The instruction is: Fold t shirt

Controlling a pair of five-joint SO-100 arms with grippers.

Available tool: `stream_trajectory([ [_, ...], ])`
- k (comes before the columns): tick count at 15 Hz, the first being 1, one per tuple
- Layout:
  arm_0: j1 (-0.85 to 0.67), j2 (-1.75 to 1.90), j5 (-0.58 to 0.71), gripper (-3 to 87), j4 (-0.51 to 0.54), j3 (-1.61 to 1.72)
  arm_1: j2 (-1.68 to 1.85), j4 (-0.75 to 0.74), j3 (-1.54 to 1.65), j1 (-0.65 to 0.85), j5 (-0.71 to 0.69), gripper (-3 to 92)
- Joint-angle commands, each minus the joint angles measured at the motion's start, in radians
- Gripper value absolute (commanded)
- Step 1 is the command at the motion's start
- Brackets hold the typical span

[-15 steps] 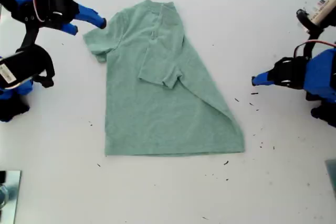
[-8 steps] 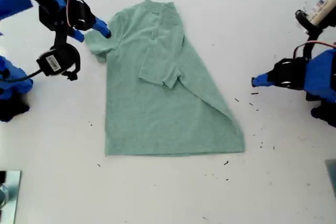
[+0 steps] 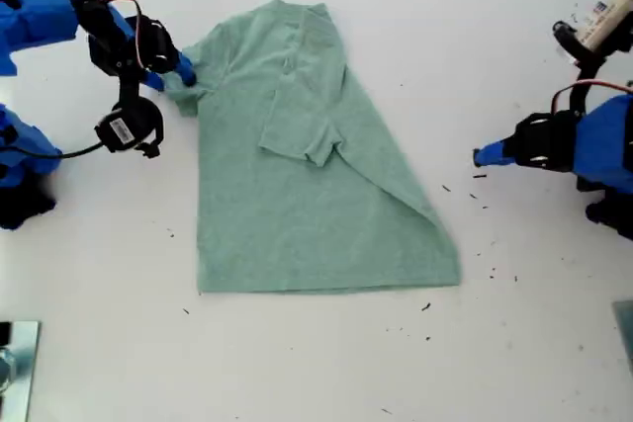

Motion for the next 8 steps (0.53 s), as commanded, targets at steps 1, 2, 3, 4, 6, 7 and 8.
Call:
stream_trajectory([
  [1,0.086,0.112,-0.017,-0.2,0.003,-0.037,0.005,-0.023,0.063,-0.003,-0.003,2.6],
  [2,0.106,0.186,-0.012,-0.2,0.032,-0.080,0.005,-0.023,0.063,-0.002,-0.003,2.6],
  [3,0.120,0.259,-0.005,-0.2,0.055,-0.124,0.005,-0.023,0.063,0.000,-0.003,2.6],
  [4,0.129,0.322,0.012,-0.3,0.069,-0.169,0.005,-0.023,0.063,0.000,-0.002,2.6],
  [6,0.150,0.423,0.049,-0.3,0.095,-0.256,0.005,-0.023,0.063,0.000,0.003,2.6],
  [7,0.156,0.486,0.055,-0.3,0.117,-0.299,0.005,-0.023,0.063,-0.002,0.006,2.6],
  [8,0.144,0.518,0.066,-0.3,0.141,-0.331,0.005,-0.023,0.063,-0.003,0.011,2.6],
])
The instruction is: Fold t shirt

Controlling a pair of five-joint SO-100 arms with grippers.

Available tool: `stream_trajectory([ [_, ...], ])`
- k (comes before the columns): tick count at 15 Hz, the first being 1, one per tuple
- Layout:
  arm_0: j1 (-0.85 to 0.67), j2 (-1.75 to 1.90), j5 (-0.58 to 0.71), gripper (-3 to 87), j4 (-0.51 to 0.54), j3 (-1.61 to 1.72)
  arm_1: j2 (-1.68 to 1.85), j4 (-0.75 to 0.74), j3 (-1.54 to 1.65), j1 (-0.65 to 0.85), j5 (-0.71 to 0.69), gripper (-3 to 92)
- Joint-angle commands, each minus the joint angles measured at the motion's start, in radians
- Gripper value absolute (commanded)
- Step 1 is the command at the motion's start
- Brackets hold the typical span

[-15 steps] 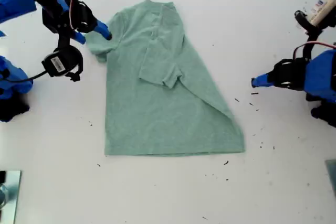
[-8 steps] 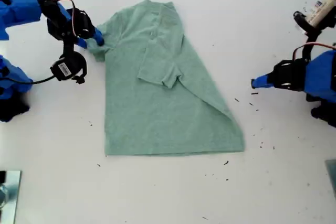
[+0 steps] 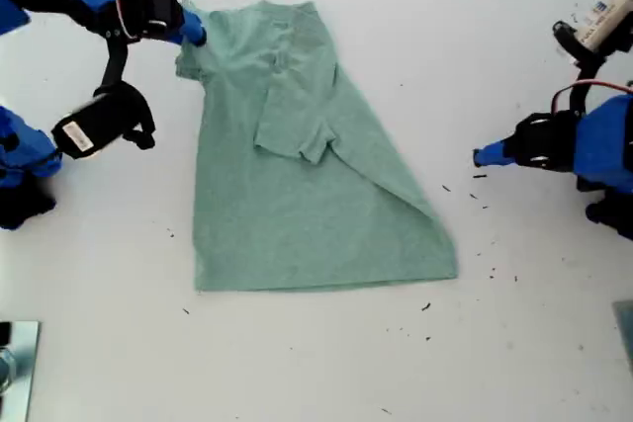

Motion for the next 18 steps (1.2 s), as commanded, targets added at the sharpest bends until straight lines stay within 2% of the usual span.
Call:
stream_trajectory([
  [1,-0.014,0.081,0.025,-0.3,0.038,-0.089,0.005,-0.023,0.063,-0.003,0.015,2.6],
  [4,0.101,-0.069,0.028,-0.3,-0.060,-0.129,0.005,-0.023,0.063,-0.002,0.018,2.6],
  [6,0.204,-0.327,0.021,-0.3,-0.126,-0.298,0.005,-0.023,0.063,-0.011,0.031,2.6],
  [9,0.313,-0.874,0.034,1.8,-0.086,-0.841,0.005,-0.023,0.063,-0.029,0.049,2.6],
  [10,0.318,-1.057,0.040,11.9,-0.037,-1.051,0.005,-0.023,0.063,-0.031,0.051,2.6],
  [11,0.299,-1.129,0.038,20.8,-0.018,-1.126,0.005,-0.023,0.063,-0.031,0.052,2.6],
  [12,0.273,-1.083,0.031,23.4,0.017,-1.124,0.005,-0.023,0.063,-0.031,0.052,2.6],
  [16,0.101,-0.575,0.075,23.9,0.225,-0.982,0.005,-0.023,0.063,-0.026,0.043,2.6],
  [17,0.074,-0.443,0.075,24.2,0.230,-0.842,0.005,-0.023,0.063,-0.025,0.040,2.6],
  [18,0.067,-0.270,0.069,24.2,0.156,-0.600,0.005,-0.023,0.063,-0.025,0.038,2.6],
])
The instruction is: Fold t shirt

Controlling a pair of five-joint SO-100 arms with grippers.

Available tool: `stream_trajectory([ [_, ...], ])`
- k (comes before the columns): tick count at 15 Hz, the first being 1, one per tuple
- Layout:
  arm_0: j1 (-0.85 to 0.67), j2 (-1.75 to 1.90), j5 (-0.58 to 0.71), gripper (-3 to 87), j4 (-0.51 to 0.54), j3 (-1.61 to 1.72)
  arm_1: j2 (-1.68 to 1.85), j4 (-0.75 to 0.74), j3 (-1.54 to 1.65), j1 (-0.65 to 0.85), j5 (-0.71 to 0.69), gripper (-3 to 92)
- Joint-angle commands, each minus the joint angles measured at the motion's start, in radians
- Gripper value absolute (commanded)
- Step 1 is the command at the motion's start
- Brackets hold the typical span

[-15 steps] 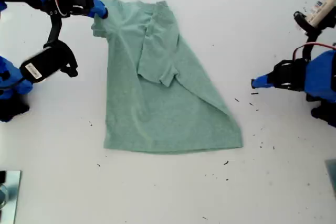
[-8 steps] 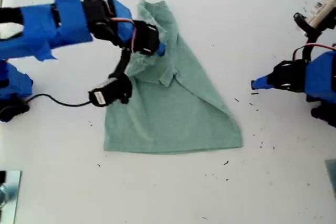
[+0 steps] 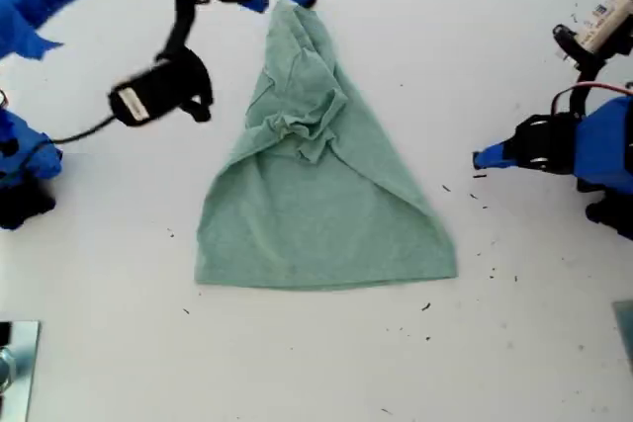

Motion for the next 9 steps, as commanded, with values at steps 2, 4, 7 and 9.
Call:
stream_trajectory([
  [2,0.012,0.676,-0.035,17.3,-0.290,0.845,0.005,-0.023,0.063,0.028,-0.043,2.8],
  [4,0.061,0.934,-0.147,12.6,-0.393,1.289,0.005,-0.023,0.063,0.080,-0.123,2.9],
  [7,0.172,1.299,-0.348,-0.2,-0.522,1.779,0.005,-0.023,0.063,0.084,-0.190,2.7],
  [9,0.158,1.394,-0.367,-0.2,-0.463,1.870,0.005,-0.028,-0.002,0.072,-0.216,2.7],
])
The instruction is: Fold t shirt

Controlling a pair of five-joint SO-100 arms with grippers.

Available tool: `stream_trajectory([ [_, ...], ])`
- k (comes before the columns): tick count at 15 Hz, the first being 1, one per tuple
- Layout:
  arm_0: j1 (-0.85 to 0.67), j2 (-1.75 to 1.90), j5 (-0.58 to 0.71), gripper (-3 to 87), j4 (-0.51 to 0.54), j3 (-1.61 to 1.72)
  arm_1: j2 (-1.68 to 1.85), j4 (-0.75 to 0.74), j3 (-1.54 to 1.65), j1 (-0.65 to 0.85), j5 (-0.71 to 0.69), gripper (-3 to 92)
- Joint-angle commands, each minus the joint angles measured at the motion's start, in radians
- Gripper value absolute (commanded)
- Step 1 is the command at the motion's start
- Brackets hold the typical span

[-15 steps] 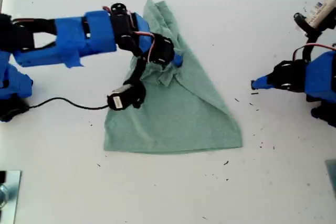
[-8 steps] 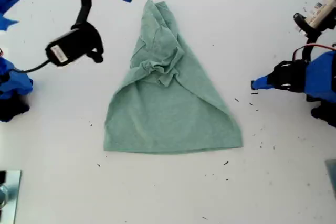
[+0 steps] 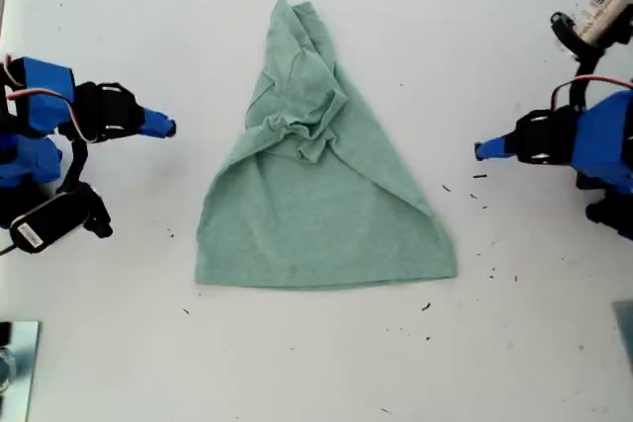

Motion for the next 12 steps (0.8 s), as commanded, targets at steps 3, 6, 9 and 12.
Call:
stream_trajectory([
  [3,-0.006,0.043,-0.014,-0.2,-0.005,0.049,-0.275,-0.020,-0.403,-0.069,-0.109,2.7],
  [6,0.011,0.011,-0.014,-0.2,-0.037,0.067,-0.767,0.166,-0.983,-0.106,-0.187,2.4],
  [9,0.032,0.034,-0.014,-0.2,-0.066,0.110,-1.103,0.385,-1.456,-0.118,-0.324,9.0],
  [12,0.025,0.074,-0.014,-0.2,-0.051,0.126,-1.264,0.408,-1.614,-0.147,-0.417,25.2],
])
